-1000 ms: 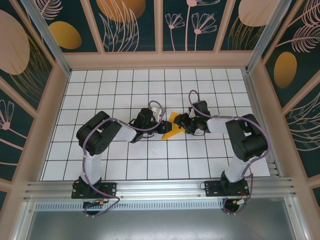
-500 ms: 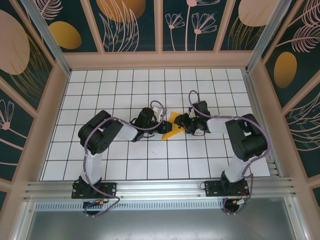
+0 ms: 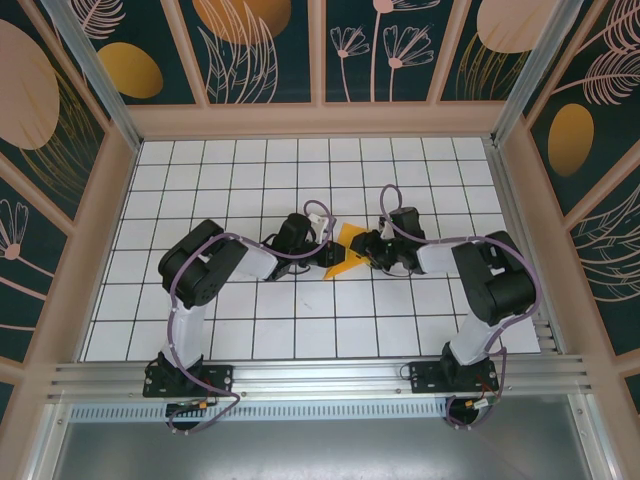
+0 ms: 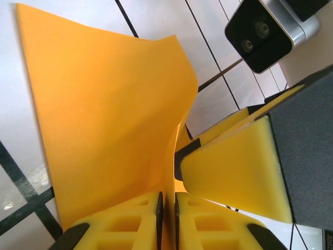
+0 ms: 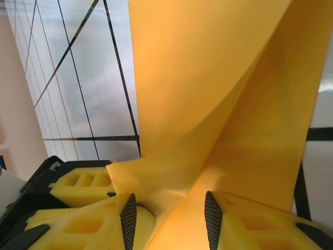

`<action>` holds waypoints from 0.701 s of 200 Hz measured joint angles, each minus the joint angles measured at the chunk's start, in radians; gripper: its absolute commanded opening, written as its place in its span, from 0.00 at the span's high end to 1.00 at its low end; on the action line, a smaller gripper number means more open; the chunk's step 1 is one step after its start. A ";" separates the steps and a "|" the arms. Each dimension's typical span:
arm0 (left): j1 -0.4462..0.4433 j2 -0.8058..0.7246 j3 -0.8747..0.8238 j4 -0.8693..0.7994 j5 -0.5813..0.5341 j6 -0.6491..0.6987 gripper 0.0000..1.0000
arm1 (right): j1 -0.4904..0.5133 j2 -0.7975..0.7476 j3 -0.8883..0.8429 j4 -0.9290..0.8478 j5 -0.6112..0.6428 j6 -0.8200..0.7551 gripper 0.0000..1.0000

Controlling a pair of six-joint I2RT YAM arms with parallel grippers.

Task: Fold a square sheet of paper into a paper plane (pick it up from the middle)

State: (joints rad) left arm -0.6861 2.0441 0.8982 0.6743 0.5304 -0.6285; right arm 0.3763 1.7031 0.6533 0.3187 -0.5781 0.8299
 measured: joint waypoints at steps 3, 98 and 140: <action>0.000 0.000 0.000 -0.001 -0.001 0.000 0.86 | 0.000 -0.001 -0.002 0.001 0.000 0.003 0.60; 0.000 0.001 -0.008 0.080 0.011 -0.117 0.88 | -0.018 -0.047 -0.038 0.051 -0.020 0.014 0.54; 0.000 0.001 -0.031 0.119 0.018 -0.160 0.87 | -0.027 -0.047 -0.038 0.053 -0.027 0.014 0.52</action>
State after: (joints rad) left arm -0.6861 2.0453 0.8677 0.7933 0.5480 -0.7887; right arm 0.3492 1.6558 0.6155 0.3721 -0.6048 0.8440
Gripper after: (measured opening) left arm 0.127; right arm 0.475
